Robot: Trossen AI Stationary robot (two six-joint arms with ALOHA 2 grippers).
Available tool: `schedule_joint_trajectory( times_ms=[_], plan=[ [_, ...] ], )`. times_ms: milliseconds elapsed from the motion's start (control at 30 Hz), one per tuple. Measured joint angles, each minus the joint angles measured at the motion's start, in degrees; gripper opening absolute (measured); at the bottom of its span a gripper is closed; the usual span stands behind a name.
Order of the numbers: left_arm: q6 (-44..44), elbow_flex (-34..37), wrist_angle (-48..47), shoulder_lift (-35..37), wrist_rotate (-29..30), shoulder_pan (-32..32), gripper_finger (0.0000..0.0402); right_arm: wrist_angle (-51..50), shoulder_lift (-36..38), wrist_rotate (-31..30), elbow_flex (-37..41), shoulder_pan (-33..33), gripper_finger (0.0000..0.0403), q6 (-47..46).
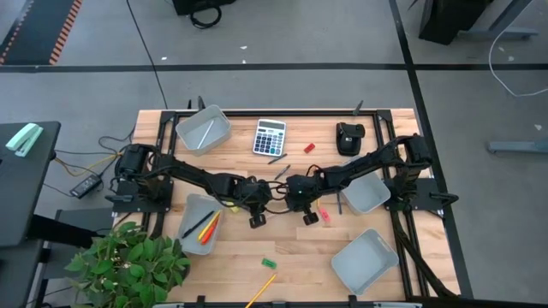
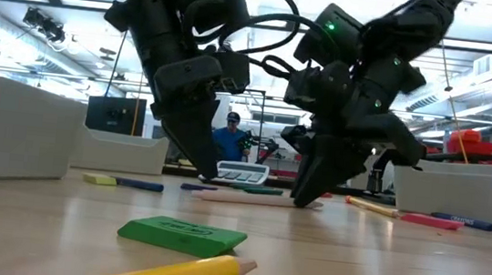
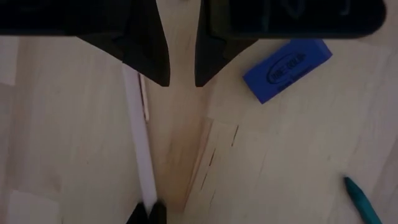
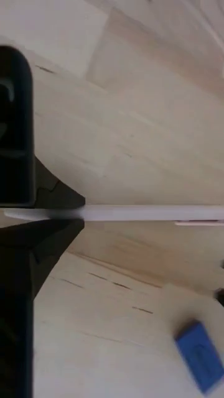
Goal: Sort crayons/erasers/pens/pencils in bins
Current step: Put the light pink ballpen into the bottom left gray bin
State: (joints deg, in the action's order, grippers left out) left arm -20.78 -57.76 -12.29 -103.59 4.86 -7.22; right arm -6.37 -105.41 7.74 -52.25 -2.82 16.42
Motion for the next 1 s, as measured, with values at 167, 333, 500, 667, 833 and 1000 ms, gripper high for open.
schedule_joint_trajectory(
  times_ms=[167, 333, 500, 667, 833, 1000],
  plan=[
    [0.4, 0.0, -0.6, 0.1, 0.0, 0.0, 0.0087, -9.8, -0.3, -1.0, -5.9, -1.0, 0.0018, 0.1],
    [0.6, 0.0, -0.9, 0.2, 0.0, -0.2, 0.0091, -13.3, -0.5, -4.7, -10.0, -2.5, 0.0012, 1.1],
    [0.6, 0.0, -1.0, 0.2, 0.0, -0.1, 0.0086, -12.9, -0.5, -5.0, -9.9, -2.6, 0.0012, 0.2],
    [0.5, 0.0, -1.1, 0.3, 0.0, -0.1, 0.0083, -15.7, -0.5, -6.0, -9.6, -2.6, 0.0013, 1.3],
    [0.5, 0.0, -1.1, 0.2, 0.0, -0.1, 0.0090, -18.8, -0.3, -4.9, -9.6, -2.6, 0.0030, 2.2],
    [0.5, 0.0, -1.1, 0.2, 0.0, -0.1, 0.0088, -19.4, -0.3, -4.7, -9.6, -2.6, 0.0064, 0.4]
  ],
)
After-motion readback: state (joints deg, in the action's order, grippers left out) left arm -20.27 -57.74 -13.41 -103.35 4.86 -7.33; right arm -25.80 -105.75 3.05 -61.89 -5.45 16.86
